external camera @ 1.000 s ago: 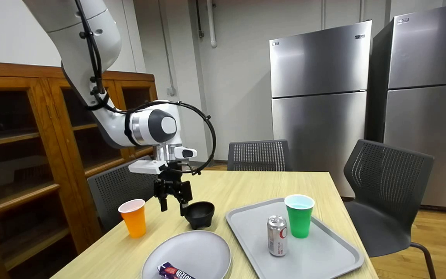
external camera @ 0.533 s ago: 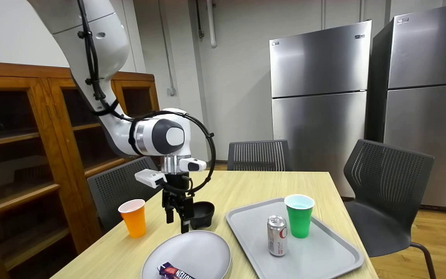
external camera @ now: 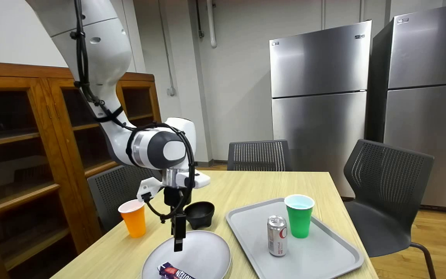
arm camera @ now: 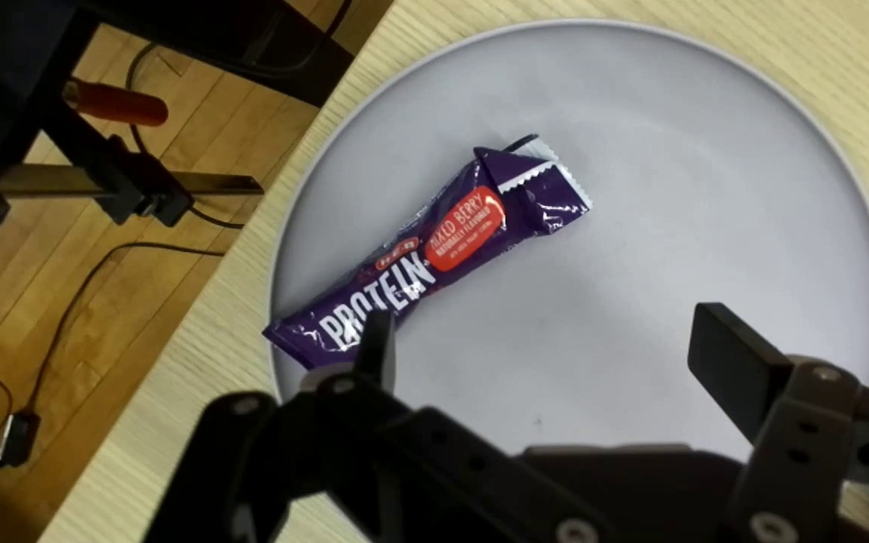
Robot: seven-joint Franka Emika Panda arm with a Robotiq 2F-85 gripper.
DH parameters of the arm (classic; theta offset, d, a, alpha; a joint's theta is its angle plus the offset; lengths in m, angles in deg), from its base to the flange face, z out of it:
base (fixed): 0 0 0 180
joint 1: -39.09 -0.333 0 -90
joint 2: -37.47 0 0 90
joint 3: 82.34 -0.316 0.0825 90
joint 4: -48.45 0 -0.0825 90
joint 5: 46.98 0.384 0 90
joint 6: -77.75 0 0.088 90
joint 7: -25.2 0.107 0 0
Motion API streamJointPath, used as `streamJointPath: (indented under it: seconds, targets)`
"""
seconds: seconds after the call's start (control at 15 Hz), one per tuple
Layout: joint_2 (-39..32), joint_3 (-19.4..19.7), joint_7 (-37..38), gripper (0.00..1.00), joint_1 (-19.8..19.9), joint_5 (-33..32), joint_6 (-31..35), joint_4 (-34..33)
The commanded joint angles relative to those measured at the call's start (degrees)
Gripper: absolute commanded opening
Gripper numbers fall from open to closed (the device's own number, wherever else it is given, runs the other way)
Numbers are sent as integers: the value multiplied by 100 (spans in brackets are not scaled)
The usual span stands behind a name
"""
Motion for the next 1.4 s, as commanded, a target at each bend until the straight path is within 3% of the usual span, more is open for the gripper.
streamJointPath:
  seconds: [0.0,0.27,0.73,1.33]
  targets:
    - [253,28,567,100,44,158,524,489]
    - [125,116,1031,100,9,115,1092,800]
    - [-14,187,1487,100,5,127,1496,1082]
    - [-474,112,1466,100,-12,314,1970,990]
